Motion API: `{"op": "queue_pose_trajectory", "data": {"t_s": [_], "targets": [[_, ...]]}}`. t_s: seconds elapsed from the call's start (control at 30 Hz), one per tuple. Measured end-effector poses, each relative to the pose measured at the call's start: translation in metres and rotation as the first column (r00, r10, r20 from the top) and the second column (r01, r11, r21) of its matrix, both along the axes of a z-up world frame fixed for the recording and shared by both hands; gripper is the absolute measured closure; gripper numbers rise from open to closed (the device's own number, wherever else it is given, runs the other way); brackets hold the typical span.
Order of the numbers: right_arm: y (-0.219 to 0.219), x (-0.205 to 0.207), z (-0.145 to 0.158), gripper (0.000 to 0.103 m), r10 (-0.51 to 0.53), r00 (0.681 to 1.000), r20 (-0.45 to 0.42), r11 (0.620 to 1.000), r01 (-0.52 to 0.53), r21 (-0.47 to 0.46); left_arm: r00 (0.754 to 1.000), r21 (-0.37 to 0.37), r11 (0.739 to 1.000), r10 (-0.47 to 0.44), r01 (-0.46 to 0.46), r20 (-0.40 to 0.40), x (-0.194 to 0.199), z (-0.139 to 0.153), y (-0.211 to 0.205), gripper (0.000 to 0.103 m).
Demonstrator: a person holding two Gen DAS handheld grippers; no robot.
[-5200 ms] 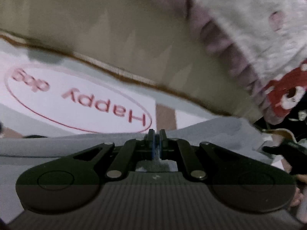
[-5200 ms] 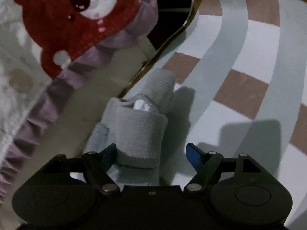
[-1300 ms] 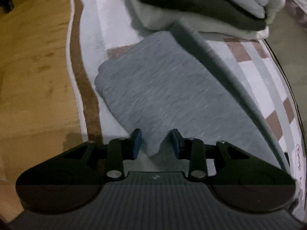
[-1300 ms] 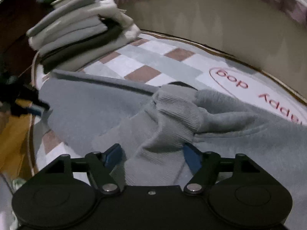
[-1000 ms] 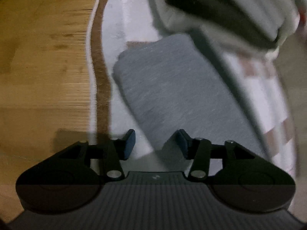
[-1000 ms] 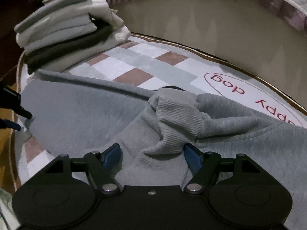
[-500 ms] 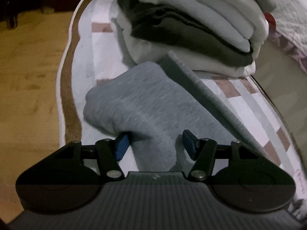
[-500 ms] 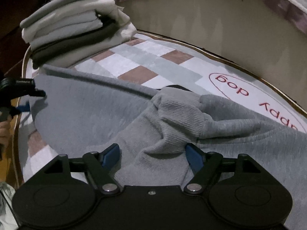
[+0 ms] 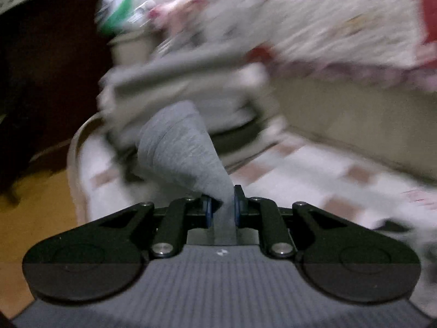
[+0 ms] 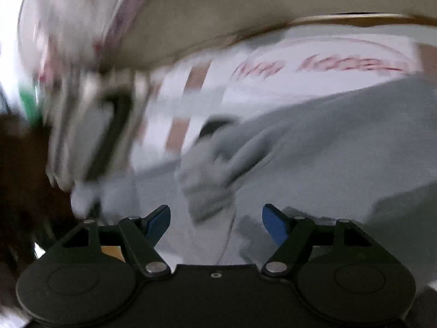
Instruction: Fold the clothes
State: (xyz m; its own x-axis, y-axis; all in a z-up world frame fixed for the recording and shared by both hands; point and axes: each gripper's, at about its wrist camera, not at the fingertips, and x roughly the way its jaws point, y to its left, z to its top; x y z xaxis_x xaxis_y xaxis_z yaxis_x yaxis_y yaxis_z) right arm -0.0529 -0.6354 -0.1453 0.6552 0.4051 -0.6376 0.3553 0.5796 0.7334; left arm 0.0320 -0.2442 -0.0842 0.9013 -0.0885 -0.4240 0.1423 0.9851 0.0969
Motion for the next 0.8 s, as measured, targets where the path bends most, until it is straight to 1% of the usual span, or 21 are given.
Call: {"op": "queue_pose_trajectory", "data": {"t_s": [0.07,0.1,0.13,0.17,0.2,0.23,0.3,0.33,0.37,0.4,0.43,0.5,0.53,0.57,0.6,0.67,0.73,0.8], "targets": [[-0.024,-0.015,0.006,0.024,-0.081,0.997,0.017,0.996,0.081,-0.027,0.992,-0.012,0.993,-0.115,0.116,0.042,-0.025,0.027,-0.029,0.09],[-0.034,-0.022,0.007,0.024,-0.112,0.993,0.02,0.993,0.113,-0.028,0.982,-0.019,0.984,-0.178,0.18,0.066,-0.039,0.038,-0.043,0.09],[-0.043,-0.027,0.006,0.024,-0.139,0.99,0.024,0.99,0.139,-0.008,0.967,-0.025,0.97,-0.24,0.243,0.089,-0.052,0.049,-0.057,0.09],[-0.052,-0.031,0.005,0.024,-0.165,0.986,0.027,0.986,0.165,0.015,0.946,-0.029,0.95,-0.306,0.311,0.108,-0.067,0.057,-0.073,0.09],[-0.057,-0.036,0.002,0.024,-0.186,0.982,0.034,0.982,0.184,0.042,0.921,-0.042,0.925,-0.371,0.378,0.119,-0.08,0.063,-0.086,0.091],[-0.061,-0.038,-0.001,0.024,-0.203,0.979,0.035,0.978,0.2,0.063,0.89,-0.051,0.892,-0.441,0.449,0.113,-0.094,0.065,-0.102,0.091],[-0.064,-0.038,-0.008,0.024,-0.206,0.978,0.023,0.976,0.204,0.073,0.819,-0.063,0.818,-0.566,0.572,0.092,-0.119,0.063,-0.131,0.091],[-0.065,-0.038,-0.011,0.024,-0.207,0.978,0.017,0.976,0.205,0.077,0.786,-0.081,0.782,-0.616,0.619,0.061,-0.127,0.055,-0.145,0.091],[-0.065,-0.035,-0.015,0.024,-0.201,0.98,0.006,0.976,0.2,0.085,0.755,-0.106,0.75,-0.656,0.652,-0.001,-0.133,0.043,-0.162,0.091],[-0.064,-0.033,-0.021,0.024,-0.194,0.981,-0.006,0.975,0.194,0.105,0.733,-0.128,0.733,-0.678,0.668,-0.06,-0.134,0.032,-0.175,0.09],[-0.064,-0.03,-0.026,0.024,-0.194,0.981,-0.019,0.972,0.194,0.134,0.714,-0.154,0.726,-0.688,0.67,-0.131,-0.133,0.014,-0.188,0.09],[-0.067,-0.033,-0.039,0.027,-0.227,0.971,-0.07,0.953,0.236,0.188,0.699,-0.179,0.742,-0.67,0.647,-0.25,-0.128,-0.019,-0.209,0.09],[-0.071,-0.036,-0.045,0.035,-0.254,0.962,-0.099,0.939,0.27,0.212,0.7,-0.189,0.754,-0.655,0.629,-0.285,-0.124,-0.029,-0.214,0.09],[-0.075,-0.042,-0.051,0.036,-0.284,0.952,-0.112,0.919,0.304,0.251,0.687,-0.206,0.753,-0.656,0.625,-0.313,-0.119,-0.035,-0.216,0.09],[-0.08,-0.048,-0.056,0.035,-0.314,0.941,-0.125,0.895,0.337,0.292,0.683,-0.228,0.752,-0.658,0.619,-0.318,-0.117,-0.035,-0.216,0.09],[-0.087,-0.061,-0.063,0.034,-0.385,0.914,-0.126,0.829,0.403,0.389,0.671,-0.243,0.739,-0.673,0.629,-0.312,-0.117,-0.031,-0.214,0.09],[-0.092,-0.067,-0.059,0.029,-0.419,0.904,-0.089,0.805,0.415,0.424,0.655,-0.252,0.72,-0.694,0.647,-0.3,-0.116,-0.027,-0.211,0.09],[-0.092,-0.066,-0.048,0.019,-0.412,0.911,-0.014,0.824,0.379,0.422,0.639,-0.268,0.702,-0.712,0.66,-0.291,-0.116,-0.024,-0.202,0.09]]}}
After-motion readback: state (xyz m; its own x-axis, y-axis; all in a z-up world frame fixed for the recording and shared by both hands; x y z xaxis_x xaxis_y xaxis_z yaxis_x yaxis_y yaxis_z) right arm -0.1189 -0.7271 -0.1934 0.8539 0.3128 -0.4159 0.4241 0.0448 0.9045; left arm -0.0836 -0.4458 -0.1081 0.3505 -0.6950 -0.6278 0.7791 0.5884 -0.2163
